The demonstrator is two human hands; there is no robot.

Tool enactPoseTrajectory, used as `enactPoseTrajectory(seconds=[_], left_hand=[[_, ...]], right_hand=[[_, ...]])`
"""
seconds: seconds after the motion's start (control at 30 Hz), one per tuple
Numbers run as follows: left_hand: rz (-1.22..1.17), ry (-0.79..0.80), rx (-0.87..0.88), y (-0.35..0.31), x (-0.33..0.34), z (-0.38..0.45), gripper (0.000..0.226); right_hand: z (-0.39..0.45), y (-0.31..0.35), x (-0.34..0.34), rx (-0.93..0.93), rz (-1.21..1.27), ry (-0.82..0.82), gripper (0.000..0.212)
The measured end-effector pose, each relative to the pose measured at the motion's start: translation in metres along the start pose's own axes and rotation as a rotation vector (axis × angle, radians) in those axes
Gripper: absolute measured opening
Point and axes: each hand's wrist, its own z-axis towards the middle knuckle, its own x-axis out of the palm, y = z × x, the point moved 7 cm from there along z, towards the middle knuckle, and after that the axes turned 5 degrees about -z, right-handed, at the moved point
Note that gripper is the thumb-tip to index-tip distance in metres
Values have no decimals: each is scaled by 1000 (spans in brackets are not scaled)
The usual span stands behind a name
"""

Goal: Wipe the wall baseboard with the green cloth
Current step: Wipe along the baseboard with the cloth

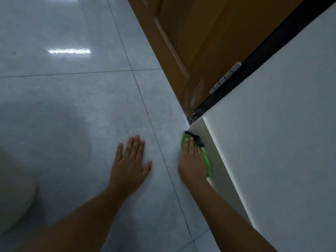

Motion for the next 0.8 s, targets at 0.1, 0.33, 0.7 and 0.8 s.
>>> enactPoseTrajectory(seconds=[0.1, 0.33, 0.7, 0.8], left_hand=[[-19, 19, 2, -2, 1, -4, 71], [-44, -6, 17, -2, -6, -7, 70], [-48, -48, 15, 3, -4, -2, 71], [-50, -60, 11, 4, -7, 3, 71]], right_hand=[[-60, -21, 14, 67, 69, 8, 62], [-24, -1, -9, 8, 73, 7, 65], [-20, -13, 4, -14, 176, -69, 58], [-33, -27, 4, -146, -87, -100, 60]])
